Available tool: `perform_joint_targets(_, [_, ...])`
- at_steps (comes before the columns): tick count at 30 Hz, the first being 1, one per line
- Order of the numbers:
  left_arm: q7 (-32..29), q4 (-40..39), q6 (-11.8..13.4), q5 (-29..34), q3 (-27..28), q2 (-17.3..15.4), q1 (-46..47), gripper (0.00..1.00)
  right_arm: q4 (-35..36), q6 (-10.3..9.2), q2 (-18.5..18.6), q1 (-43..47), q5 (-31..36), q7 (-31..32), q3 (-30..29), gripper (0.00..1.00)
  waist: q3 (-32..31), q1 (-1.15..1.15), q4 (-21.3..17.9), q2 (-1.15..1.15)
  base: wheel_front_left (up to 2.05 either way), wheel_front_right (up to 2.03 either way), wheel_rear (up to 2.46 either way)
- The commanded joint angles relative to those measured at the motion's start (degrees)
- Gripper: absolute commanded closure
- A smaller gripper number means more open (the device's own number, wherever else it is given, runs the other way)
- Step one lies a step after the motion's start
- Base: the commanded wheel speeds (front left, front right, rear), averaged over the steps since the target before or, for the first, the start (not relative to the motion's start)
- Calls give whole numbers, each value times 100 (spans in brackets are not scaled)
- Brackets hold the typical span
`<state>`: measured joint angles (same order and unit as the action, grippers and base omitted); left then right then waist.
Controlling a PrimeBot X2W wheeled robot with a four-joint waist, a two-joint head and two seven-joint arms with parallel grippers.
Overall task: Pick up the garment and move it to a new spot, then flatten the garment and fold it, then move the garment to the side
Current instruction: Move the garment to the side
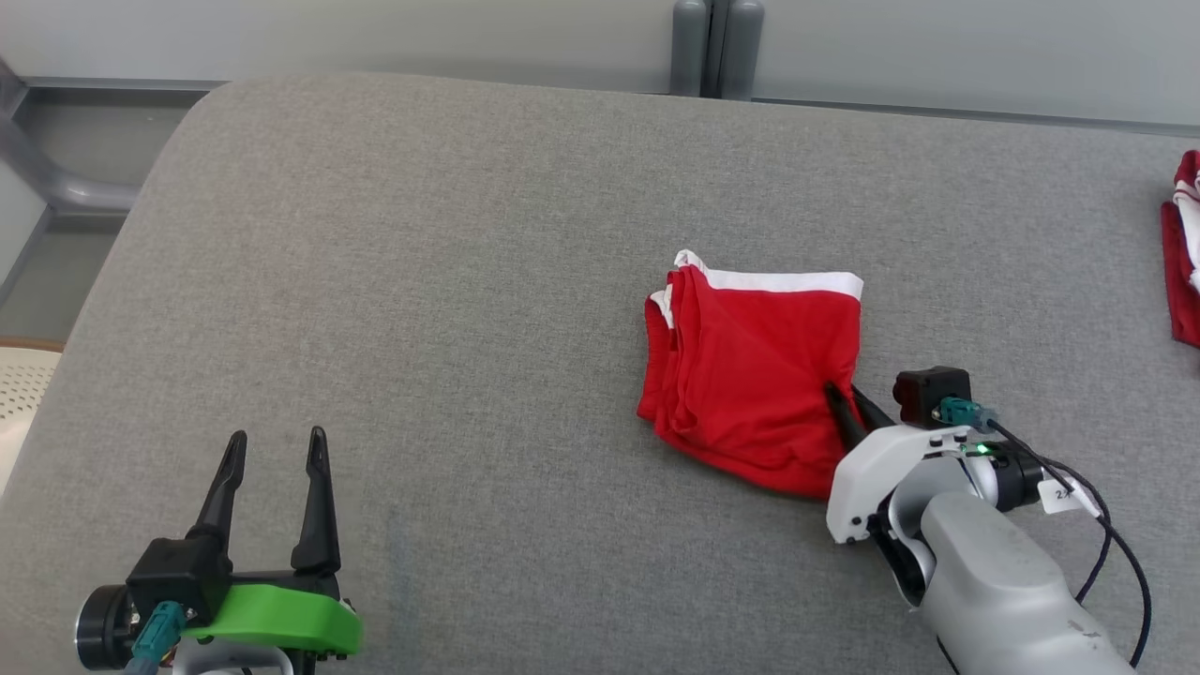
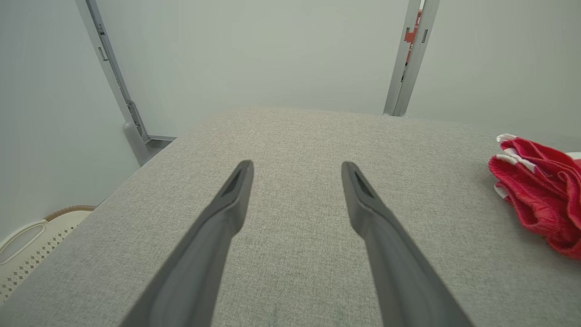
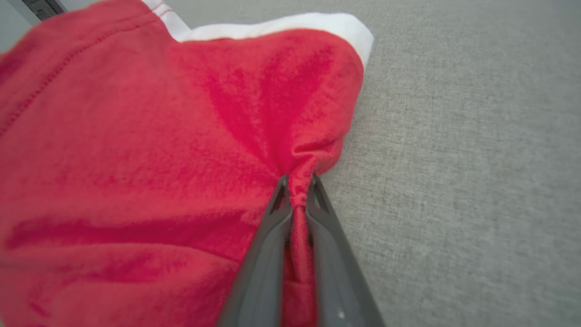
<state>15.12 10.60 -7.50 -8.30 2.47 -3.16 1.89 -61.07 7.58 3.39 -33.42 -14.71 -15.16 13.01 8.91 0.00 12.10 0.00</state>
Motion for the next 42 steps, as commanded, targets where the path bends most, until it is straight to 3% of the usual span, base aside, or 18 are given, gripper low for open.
perform_joint_targets(1, [-1, -9, 4, -67, 1, 3, 46, 0, 8, -18, 175, -91, -18, 8, 53, 100, 4, 0, -49, 0, 0, 0, 0])
perform_joint_targets(8, [-1, -59, 4, -106, -229, 6, 226, 0, 269, -16, 789, -573, 180, -1, 628, 100, 245, 0, -334, 0, 0, 0, 0])
perform_joint_targets(21, [-1, -332, 4, -229, -746, -302, 1037, 0, 954, -16, 2426, -2092, -66, 492, 1541, 100, 1579, 0, -1147, 0, 0, 0, 0])
perform_joint_targets(34, [-1, -783, 4, -273, -1090, -853, 1419, 0, 2001, -16, 4013, -2513, -521, 1203, 1411, 100, 2438, 0, -1809, 0, 0, 0, 0])
perform_joint_targets(42, [-1, -1185, 4, -256, -1227, -1123, 1494, 0, 2248, -17, 4614, -2609, -728, 1625, 1119, 100, 2772, 0, -2028, 0, 0, 0, 0])
